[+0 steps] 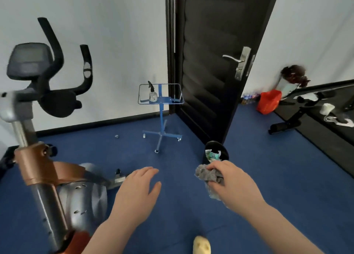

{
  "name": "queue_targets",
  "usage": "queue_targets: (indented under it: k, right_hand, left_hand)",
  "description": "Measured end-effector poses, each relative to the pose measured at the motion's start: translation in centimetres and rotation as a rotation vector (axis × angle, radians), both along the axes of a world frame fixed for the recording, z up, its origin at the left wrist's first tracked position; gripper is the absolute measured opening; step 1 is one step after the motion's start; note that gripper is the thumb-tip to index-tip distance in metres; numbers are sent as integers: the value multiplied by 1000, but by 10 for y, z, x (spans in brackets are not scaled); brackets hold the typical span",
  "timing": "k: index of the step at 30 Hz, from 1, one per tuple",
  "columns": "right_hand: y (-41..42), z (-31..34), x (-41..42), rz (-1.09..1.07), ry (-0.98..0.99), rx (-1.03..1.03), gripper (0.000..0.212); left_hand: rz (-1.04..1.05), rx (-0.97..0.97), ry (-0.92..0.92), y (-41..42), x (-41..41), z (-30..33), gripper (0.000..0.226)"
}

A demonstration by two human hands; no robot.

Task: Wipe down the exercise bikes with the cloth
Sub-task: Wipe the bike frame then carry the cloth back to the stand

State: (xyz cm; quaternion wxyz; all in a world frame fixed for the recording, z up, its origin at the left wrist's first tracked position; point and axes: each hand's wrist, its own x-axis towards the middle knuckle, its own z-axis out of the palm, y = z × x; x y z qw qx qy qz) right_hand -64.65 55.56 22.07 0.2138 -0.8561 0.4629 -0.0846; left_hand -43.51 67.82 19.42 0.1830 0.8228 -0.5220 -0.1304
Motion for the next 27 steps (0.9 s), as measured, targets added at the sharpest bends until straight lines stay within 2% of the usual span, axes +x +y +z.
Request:
queue_targets:
  k: [8, 15, 27]
  right_hand:
    - [-166, 11, 57, 142, 29, -21, 22]
    - [-271, 12, 127, 216, 40, -12, 22]
    - [-439, -14, 293, 189, 4, 70, 19]
  left_hand:
    - [128, -18, -6, -140, 47, 13, 42]
    - [199, 22, 43, -223, 96, 0, 41]
    - [193, 28, 40, -401, 282, -8, 41]
